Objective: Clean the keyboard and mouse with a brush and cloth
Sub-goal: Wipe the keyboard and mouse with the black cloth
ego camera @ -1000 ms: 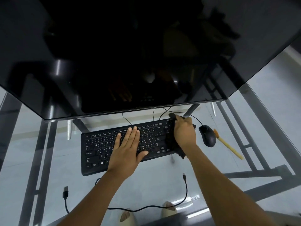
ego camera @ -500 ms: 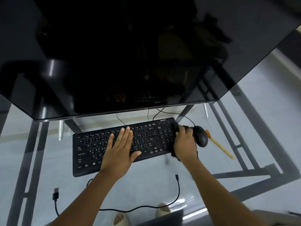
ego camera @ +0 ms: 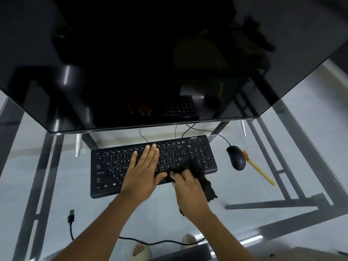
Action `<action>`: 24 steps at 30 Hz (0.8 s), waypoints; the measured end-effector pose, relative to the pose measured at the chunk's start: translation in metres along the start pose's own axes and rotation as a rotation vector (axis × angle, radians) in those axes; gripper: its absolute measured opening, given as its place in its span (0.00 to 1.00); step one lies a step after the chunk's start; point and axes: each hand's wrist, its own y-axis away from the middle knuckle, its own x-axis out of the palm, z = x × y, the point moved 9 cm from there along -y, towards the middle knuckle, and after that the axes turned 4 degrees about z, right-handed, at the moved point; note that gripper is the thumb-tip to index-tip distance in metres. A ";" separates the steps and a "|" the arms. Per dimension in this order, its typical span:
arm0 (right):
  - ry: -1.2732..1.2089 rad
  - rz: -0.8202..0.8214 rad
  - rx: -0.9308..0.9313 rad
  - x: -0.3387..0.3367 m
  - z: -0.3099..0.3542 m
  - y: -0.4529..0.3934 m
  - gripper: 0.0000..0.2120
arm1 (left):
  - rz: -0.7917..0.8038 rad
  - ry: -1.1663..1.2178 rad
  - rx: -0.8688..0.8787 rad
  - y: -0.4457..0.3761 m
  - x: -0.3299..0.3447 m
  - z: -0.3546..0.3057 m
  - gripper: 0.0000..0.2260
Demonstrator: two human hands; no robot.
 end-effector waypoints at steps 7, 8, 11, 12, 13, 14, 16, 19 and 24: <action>-0.156 -0.187 0.561 -0.041 -0.126 0.001 0.11 | -0.001 0.004 0.005 0.001 0.001 0.004 0.34; -0.137 -0.202 0.530 -0.041 -0.112 -0.003 0.11 | 0.000 0.009 0.008 0.001 0.001 0.003 0.34; -0.071 -0.170 0.248 -0.024 -0.045 -0.015 0.14 | 0.011 0.018 0.012 0.002 0.003 0.002 0.34; -0.034 -0.137 0.150 -0.020 -0.029 -0.021 0.15 | 0.011 0.017 0.013 0.001 0.002 0.001 0.34; -0.005 -0.125 0.081 -0.020 -0.025 -0.029 0.15 | 0.012 0.019 0.015 0.000 0.002 0.001 0.34; -0.012 -0.134 0.080 -0.025 -0.032 -0.039 0.14 | 0.018 0.022 0.017 0.000 0.002 0.001 0.34; -0.068 -0.174 0.227 -0.040 -0.062 -0.058 0.12 | 0.034 0.020 0.020 -0.001 0.002 0.001 0.34; -0.124 -0.199 0.466 -0.046 -0.082 -0.075 0.14 | 0.052 0.018 0.008 -0.001 0.003 0.002 0.34; -0.067 -0.130 0.058 -0.014 0.019 -0.080 0.20 | 0.074 0.055 0.021 0.000 0.002 0.003 0.36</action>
